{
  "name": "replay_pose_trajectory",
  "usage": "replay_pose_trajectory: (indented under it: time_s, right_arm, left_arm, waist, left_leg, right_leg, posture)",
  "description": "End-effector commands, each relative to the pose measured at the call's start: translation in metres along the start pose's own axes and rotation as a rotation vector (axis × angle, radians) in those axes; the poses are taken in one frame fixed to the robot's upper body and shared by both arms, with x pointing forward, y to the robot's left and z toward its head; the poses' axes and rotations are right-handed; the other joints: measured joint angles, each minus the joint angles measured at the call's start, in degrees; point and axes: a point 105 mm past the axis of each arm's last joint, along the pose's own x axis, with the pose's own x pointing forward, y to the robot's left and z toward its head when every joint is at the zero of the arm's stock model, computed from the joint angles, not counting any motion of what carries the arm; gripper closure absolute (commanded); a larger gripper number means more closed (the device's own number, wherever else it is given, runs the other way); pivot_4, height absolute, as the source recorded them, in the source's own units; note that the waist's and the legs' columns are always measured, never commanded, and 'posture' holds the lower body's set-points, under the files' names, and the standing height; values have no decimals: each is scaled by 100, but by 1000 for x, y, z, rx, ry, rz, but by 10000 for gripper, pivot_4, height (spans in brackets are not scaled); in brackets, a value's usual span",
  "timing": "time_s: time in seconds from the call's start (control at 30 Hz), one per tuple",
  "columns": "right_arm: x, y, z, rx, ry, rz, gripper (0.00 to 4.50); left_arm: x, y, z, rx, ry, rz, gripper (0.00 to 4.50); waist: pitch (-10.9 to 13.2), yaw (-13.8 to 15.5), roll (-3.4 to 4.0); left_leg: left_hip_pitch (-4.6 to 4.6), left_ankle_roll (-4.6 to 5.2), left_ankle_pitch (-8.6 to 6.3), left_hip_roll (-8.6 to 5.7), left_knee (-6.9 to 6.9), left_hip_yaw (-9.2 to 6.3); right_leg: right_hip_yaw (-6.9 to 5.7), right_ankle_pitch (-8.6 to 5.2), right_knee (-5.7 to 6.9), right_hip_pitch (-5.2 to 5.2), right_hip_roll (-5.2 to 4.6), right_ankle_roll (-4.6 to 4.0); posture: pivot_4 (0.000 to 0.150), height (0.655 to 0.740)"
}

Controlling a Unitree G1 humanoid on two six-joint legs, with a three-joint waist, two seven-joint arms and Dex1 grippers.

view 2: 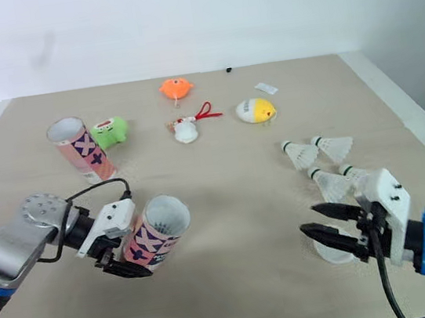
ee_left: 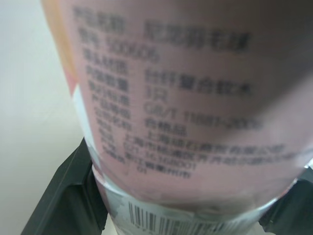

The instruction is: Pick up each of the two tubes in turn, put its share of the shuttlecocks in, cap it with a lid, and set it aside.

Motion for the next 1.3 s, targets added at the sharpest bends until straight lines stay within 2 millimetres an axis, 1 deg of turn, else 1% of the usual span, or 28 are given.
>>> replay_pose_trajectory:
  time_s: [0.03, 0.13, 0.27, 0.33, 0.43, 0.63, 0.83, 0.97, 1.07, 1.1, 1.13, 1.17, 1.2, 1.3]
  right_arm:
    - [-4, -18, -5, -10, -10, -104, 19626]
    - [0, -34, -14, -16, -4, -180, 19626]
    - [9, -43, -21, 12, -5, -187, 19626]
    - [14, -53, -24, 21, -2, -214, 19626]
    - [21, -63, -28, 21, 8, -243, 19626]
    - [40, -72, -26, 22, 1, -239, 19626]
    - [53, -82, -24, 1, 5, -255, 19626]
    - [59, -88, -27, -8, 21, -270, 19626]
    - [61, -88, -26, -21, 17, -272, 27466]
    - [62, -87, -24, -26, 9, -265, 32189]
    - [62, -85, -22, -28, 2, -254, 37963]
    - [62, -82, -21, -33, -3, -238, 42362]
    - [63, -79, -19, -38, -10, -221, 44849]
    - [62, -70, -16, -37, -30, -182, 44849]
  left_arm:
    - [3, 2, 4, 33, 3, -14, 14202]
    - [3, 4, 4, 38, 0, -10, 14202]
    - [4, 2, 3, 30, -4, -10, 14202]
    - [4, 1, 2, 25, -4, -9, 14202]
    - [3, 0, 2, 21, -4, -4, 14202]
    - [1, -1, 1, 13, -4, 6, 14202]
    - [0, -4, 1, 7, -1, 11, 14202]
    - [-2, -5, 1, 1, 2, 17, 14202]
    - [-2, -6, 1, 0, 2, 18, 14202]
    - [-1, -7, 1, -1, 2, 18, 14202]
    - [-1, -7, 1, -1, 2, 18, 14202]
    - [-1, -7, 1, -2, 1, 18, 14202]
    - [-1, -7, 1, -2, 0, 18, 14202]
    - [0, -6, 1, 0, 0, 19, 14202]
  waist:
    - [0, -18, 0]
    - [1, -56, -1]
    - [0, -73, 2]
    - [-1, -78, 4]
    - [0, -76, 4]
    - [0, -87, 5]
    - [1, -94, 5]
    - [1, -97, 5]
    - [1, -97, 5]
    - [1, -98, 5]
    - [1, -98, 5]
    - [1, -98, 5]
    - [1, -98, 5]
    - [1, -98, 5]
  left_leg:
    - [0, 7, 7, -2, 0, 4]
    - [1, 30, 23, -8, 0, 18]
    - [-2, 37, 28, -14, 0, 21]
    - [-5, 37, 28, -13, 0, 23]
    - [-7, 37, 28, -18, 0, 24]
    - [-14, 41, 26, -17, -2, 26]
    - [-15, 41, 26, -17, -2, 27]
    - [-15, 41, 25, -13, -4, 26]
    - [-17, 42, 25, -14, -9, 25]
    - [-17, 42, 25, -14, -11, 26]
    - [-16, 43, 24, -14, -12, 27]
    - [-16, 43, 24, -14, -13, 27]
    - [-16, 44, 24, -14, -13, 26]
    - [-16, 44, 24, -14, -14, 24]
  right_leg:
    - [6, 4, -1, -1, 0, -3]
    - [27, 21, -1, -2, 1, 3]
    - [38, 28, -1, -4, 1, 10]
    - [42, 41, -2, -6, 2, 31]
    - [47, 43, -5, -7, 2, 37]
    - [50, 39, -6, -15, 4, 38]
    - [51, 39, -6, -16, 4, 38]
    - [51, 38, -6, -18, 9, 37]
    - [50, 36, -6, -21, 8, 34]
    - [50, 35, -6, -21, 9, 33]
    - [51, 34, -6, -22, 9, 32]
    - [51, 34, -6, -22, 9, 32]
    - [50, 34, -6, -22, 9, 32]
    - [49, 33, -6, -21, 9, 32]
  posture:
    - [1500, 7323]
    - [1500, 7323]
    - [1500, 7323]
    - [1500, 7323]
    - [1500, 7323]
    - [1500, 7323]
    - [1500, 7323]
    - [1500, 7323]
    - [1500, 7323]
    - [1500, 7323]
    - [1500, 7323]
    - [1500, 7323]
    - [1500, 7323]
    - [1500, 7323]
